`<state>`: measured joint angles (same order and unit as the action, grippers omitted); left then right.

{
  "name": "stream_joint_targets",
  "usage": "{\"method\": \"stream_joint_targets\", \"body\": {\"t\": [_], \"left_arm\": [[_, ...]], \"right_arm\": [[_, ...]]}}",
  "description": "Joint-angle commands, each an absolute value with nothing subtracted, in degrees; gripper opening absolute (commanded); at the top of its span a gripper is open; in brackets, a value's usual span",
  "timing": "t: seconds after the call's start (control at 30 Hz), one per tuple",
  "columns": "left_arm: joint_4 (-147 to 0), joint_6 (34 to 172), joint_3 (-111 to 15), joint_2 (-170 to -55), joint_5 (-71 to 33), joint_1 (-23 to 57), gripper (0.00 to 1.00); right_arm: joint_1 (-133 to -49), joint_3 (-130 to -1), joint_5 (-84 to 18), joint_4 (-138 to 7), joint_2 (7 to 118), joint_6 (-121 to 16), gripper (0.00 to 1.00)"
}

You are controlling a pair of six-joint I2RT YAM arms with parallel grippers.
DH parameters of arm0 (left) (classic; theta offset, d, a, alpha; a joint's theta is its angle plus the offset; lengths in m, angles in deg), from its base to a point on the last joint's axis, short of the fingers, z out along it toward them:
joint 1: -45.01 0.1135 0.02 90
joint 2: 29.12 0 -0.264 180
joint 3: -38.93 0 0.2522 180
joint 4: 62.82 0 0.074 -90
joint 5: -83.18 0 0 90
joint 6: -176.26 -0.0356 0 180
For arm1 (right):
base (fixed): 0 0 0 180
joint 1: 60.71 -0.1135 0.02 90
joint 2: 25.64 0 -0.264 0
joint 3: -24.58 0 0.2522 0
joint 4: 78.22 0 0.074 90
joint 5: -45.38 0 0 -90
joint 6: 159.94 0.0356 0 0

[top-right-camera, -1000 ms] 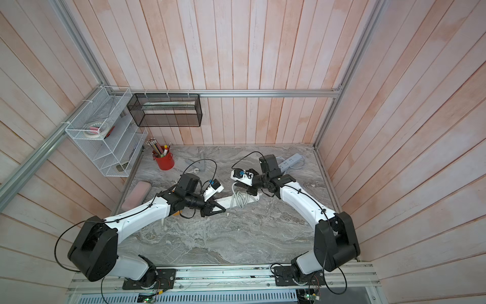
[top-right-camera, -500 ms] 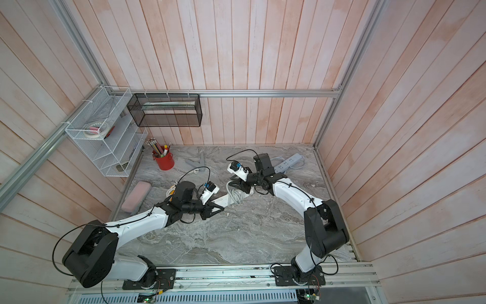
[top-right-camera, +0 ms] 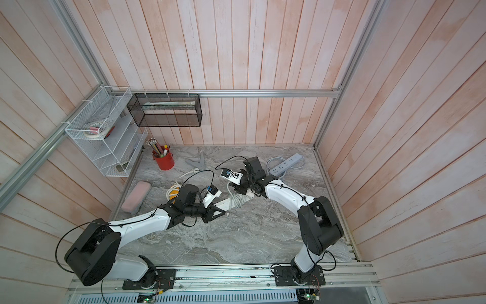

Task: Wrap the cord around the power strip
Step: Wrap the power cord around the power strip, then place the power strip at the center of the board.

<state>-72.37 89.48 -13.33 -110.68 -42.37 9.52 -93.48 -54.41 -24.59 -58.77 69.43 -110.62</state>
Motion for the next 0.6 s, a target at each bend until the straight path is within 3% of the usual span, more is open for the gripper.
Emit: {"method": "stream_joint_targets", "body": {"t": [0.0,0.03,0.1,0.27,0.37,0.57], "left_arm": [[-62.2,83.24,-15.76,-109.26,-54.88,6.69,0.0],[-62.36,83.2,-15.86,-109.38,-55.48,6.69,0.0],[-61.17,83.79,-15.53,-109.37,-56.48,6.69,0.0],[-56.16,86.06,-15.18,-107.41,-54.87,6.68,0.0],[-55.71,84.96,-14.68,-106.06,-44.59,6.77,0.0],[-48.14,82.7,-10.6,-105.23,-22.02,7.02,0.0]], "right_arm": [[-94.07,-51.27,-40.62,-70.51,68.55,-111.92,0.17],[-94.09,-48.96,-45.07,-76.02,67.63,-112.91,0.13],[-93.81,-49.13,-43.2,-75.83,66.61,-113.23,0.13],[-93.2,-55.84,-21.85,-63.67,70.11,-103.96,0.16],[-93.84,-58.96,-18.1,-56.77,73.06,-98.69,0.17],[-94.14,-66.52,-11.23,-40.1,76.97,-89.65,0.32]]}}
